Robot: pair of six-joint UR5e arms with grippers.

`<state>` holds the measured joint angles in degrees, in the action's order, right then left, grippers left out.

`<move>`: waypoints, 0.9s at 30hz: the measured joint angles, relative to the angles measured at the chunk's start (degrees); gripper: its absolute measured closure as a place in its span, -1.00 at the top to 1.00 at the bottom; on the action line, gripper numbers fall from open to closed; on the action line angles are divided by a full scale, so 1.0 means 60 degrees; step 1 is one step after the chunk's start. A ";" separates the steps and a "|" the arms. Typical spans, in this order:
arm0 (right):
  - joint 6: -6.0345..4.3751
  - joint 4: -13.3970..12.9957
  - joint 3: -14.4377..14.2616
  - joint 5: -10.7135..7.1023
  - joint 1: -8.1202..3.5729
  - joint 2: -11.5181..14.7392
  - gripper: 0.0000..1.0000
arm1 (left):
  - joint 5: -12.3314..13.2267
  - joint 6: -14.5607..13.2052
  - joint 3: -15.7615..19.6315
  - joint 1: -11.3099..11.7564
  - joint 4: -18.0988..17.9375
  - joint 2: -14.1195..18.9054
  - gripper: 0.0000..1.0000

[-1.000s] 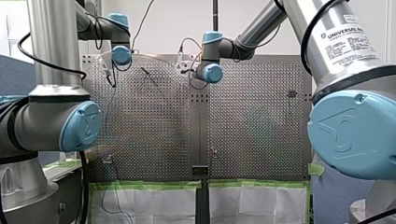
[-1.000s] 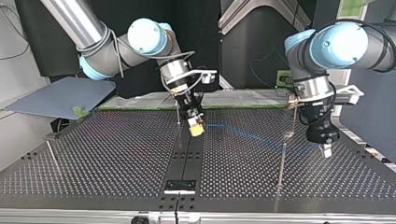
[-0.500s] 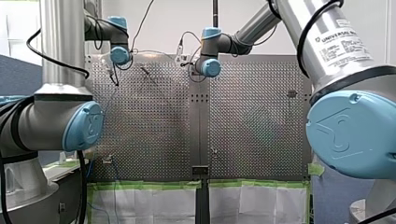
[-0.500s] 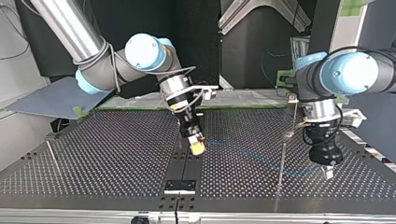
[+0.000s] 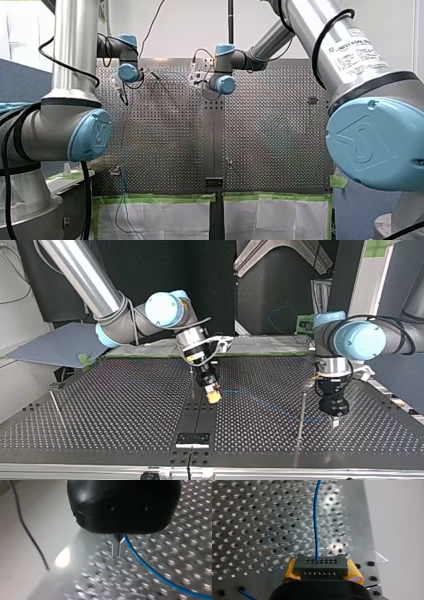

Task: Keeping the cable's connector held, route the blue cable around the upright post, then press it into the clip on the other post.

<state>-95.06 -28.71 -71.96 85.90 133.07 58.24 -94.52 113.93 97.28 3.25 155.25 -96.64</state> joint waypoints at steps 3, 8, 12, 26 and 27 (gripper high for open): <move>0.0008 -0.0015 0.0002 -0.0007 -0.0010 -0.0072 -1.00 | 0.0210 -0.0001 -0.0001 0.0016 -0.0054 -0.0262 -1.00; 0.0027 -0.0019 0.0002 -0.0020 -0.0068 -0.0137 -1.00 | 0.0522 0.0078 -0.0019 0.0002 -0.0204 -0.0494 -1.00; 0.0037 -0.0021 0.0002 -0.0026 -0.0099 -0.0228 -1.00 | 0.0728 0.0279 -0.0052 0.0000 -0.0297 -0.0566 -1.00; 0.0159 0.0006 0.0002 -0.0033 -0.0153 -0.0805 -1.00 | 0.0834 0.0454 -0.0116 -0.0078 -0.0326 -0.1072 -1.00; 0.0161 0.0000 0.0002 -0.0028 -0.0165 -0.0865 -1.00 | 0.0869 0.0456 -0.0117 -0.0094 -0.0330 -0.1127 -1.00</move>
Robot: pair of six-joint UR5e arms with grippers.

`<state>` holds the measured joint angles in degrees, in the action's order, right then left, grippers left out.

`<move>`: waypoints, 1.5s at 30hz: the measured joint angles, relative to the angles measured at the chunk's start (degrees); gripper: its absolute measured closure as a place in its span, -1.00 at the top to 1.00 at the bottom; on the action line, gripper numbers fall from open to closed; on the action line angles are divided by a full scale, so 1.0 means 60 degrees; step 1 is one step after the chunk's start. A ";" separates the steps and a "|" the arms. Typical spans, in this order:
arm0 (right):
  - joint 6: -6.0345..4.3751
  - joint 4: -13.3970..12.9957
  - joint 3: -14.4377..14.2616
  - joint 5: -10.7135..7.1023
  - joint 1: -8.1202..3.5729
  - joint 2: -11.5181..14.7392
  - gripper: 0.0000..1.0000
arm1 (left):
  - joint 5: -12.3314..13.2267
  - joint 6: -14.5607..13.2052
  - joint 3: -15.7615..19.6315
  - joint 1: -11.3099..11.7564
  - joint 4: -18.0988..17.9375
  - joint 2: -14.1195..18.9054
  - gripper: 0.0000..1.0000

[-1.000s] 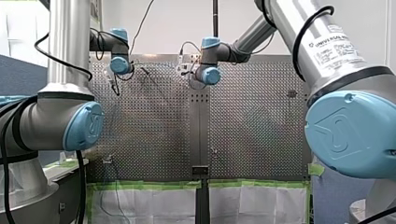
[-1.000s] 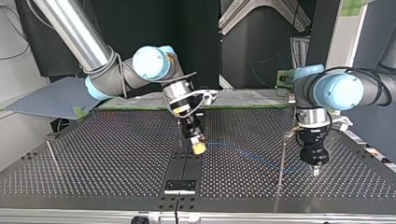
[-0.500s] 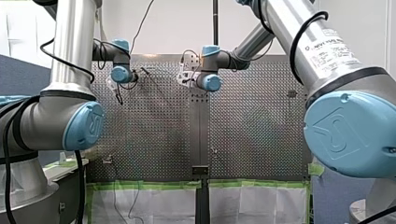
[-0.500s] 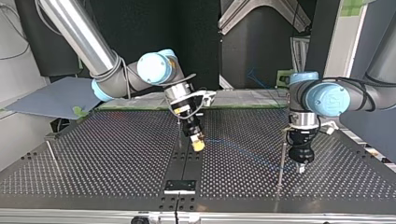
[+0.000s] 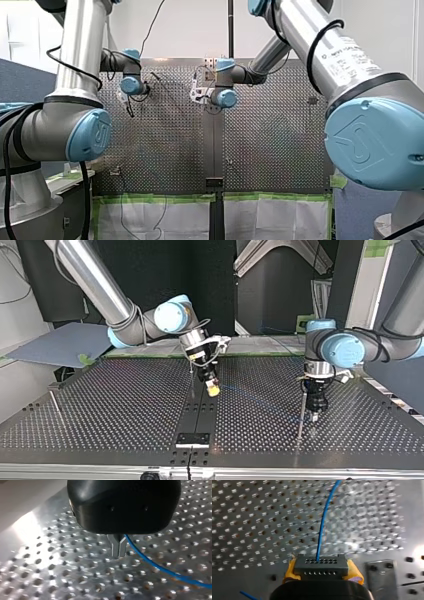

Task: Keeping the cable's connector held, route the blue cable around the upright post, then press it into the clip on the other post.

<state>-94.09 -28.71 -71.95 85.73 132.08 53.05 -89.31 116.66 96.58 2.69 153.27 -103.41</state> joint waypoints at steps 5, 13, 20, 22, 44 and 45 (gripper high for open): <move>0.0005 -0.0037 0.0000 0.0016 -0.0097 -0.0275 -1.00 | 0.0110 0.0016 -0.0001 -0.0034 -0.0018 -0.0123 -1.00; 0.0005 -0.0042 0.0000 0.0002 -0.0189 -0.0628 -1.00 | 0.0154 0.0107 -0.0001 -0.0067 -0.0038 -0.0154 -1.00; 0.0005 -0.0015 -0.0008 -0.0017 -0.0193 -0.0996 -1.00 | 0.0124 0.0116 -0.0001 -0.0118 -0.0040 -0.0157 -0.45; 0.0006 -0.0007 -0.0011 -0.0018 -0.0194 -0.1095 -1.00 | 0.0084 0.0121 -0.0001 -0.0128 -0.0039 -0.0157 -0.29; 0.0164 0.0045 -0.0376 0.0041 -0.0250 -0.2228 -1.00 | 0.0041 0.0199 -0.0001 -0.0199 0.0119 -0.0525 0.57; 0.0185 0.0043 -0.0386 0.0058 -0.0247 -0.2305 -1.00 | 0.0041 0.0199 -0.0001 -0.0203 0.0120 -0.0531 0.57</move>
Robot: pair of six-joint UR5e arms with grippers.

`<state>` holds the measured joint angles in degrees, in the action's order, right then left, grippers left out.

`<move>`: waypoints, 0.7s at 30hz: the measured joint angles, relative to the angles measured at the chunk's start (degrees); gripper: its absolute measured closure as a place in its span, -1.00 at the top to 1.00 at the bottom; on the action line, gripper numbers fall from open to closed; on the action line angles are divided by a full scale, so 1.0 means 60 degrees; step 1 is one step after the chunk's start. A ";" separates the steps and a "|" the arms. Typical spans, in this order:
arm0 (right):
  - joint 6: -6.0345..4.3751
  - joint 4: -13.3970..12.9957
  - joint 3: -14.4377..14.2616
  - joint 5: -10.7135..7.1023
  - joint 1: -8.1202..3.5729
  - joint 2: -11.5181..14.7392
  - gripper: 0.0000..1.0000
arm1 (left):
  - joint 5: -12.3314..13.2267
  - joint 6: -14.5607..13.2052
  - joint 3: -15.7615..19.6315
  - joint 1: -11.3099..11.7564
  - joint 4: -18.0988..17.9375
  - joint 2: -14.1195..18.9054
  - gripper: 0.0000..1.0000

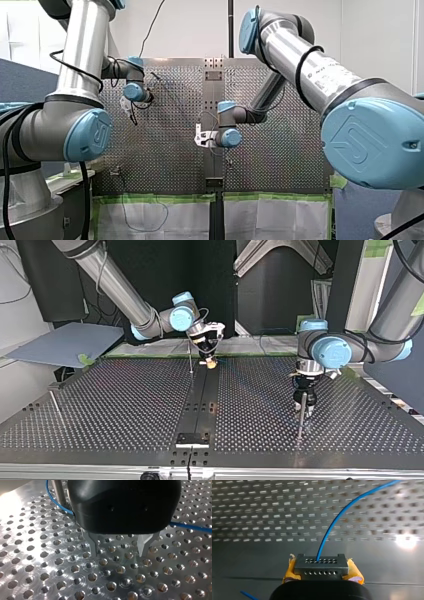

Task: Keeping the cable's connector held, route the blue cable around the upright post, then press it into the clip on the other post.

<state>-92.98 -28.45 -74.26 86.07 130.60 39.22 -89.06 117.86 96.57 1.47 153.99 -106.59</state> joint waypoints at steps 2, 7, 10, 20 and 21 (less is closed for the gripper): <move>0.0035 -0.0003 -0.0015 0.0061 0.0014 -0.0189 -1.00 | 0.0000 0.0000 0.0000 -0.0005 0.0001 -0.0004 0.57; 0.0123 -0.0029 -0.0021 0.0275 0.0044 -0.0622 -1.00 | -0.0017 0.0000 0.0000 -0.0003 0.0009 -0.0006 0.57; 0.0146 -0.0059 -0.0023 0.0333 0.0033 -0.0859 -1.00 | -0.0070 0.0000 0.0000 -0.0002 0.0014 -0.0008 0.57; 0.0144 -0.0544 -0.0023 0.0502 0.0016 -0.1594 -1.00 | -0.0113 0.0000 0.0000 0.0014 0.0016 -0.0006 0.57; 0.0140 -0.0602 -0.0024 0.0510 0.0011 -0.1664 -1.00 | -0.0115 0.0004 0.0000 0.0019 0.0016 -0.0006 0.57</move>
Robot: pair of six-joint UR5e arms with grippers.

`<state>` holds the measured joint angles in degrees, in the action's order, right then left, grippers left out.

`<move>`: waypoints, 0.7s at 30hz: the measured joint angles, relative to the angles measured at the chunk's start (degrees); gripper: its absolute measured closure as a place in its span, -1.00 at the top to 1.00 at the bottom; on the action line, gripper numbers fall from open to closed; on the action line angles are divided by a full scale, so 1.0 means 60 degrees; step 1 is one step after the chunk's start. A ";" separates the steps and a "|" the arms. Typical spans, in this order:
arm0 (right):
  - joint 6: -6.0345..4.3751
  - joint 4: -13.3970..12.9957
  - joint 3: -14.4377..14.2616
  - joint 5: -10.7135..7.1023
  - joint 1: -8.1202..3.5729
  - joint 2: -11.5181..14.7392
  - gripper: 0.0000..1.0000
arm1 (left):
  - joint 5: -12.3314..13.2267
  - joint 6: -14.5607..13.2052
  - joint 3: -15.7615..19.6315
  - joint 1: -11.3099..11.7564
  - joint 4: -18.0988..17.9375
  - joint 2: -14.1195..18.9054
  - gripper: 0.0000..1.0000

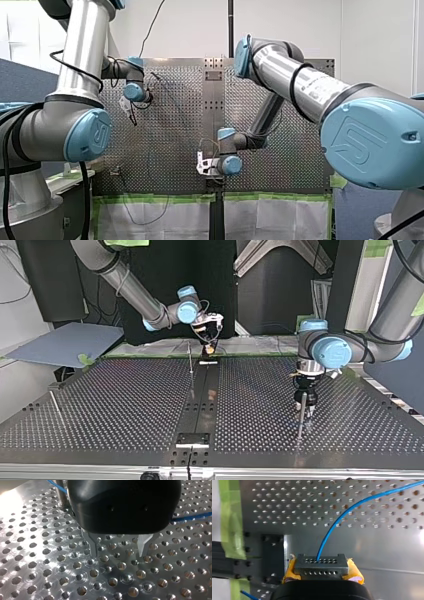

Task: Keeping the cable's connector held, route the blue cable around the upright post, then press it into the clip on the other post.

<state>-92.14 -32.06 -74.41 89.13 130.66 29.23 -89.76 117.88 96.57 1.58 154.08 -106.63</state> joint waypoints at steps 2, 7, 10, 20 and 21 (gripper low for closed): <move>-0.0012 -0.0131 0.0000 0.0015 -0.0004 -0.0174 -1.00 | -0.0001 0.0004 0.0000 0.0005 0.0000 -0.0001 0.57; -0.0067 -0.0394 0.0001 0.0036 -0.0012 -0.0638 -1.00 | 0.0001 0.0003 0.0000 0.0015 0.0000 -0.0001 0.57; -0.0113 -0.0545 0.0002 0.0079 -0.0015 -0.0931 -1.00 | 0.0006 -0.0001 0.0000 0.0022 0.0000 -0.0001 0.57; -0.0255 -0.0937 0.0004 0.0475 -0.0167 -0.1844 -1.00 | 0.0011 0.0001 0.0000 0.0037 0.0012 -0.0001 0.57; -0.0266 -0.0967 0.0004 0.0502 -0.0196 -0.1924 -1.00 | 0.0008 0.0001 0.0000 0.0038 0.0013 -0.0001 0.57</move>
<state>-93.74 -37.86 -74.38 92.15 129.49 17.69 -89.71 117.89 96.57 1.81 154.16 -106.63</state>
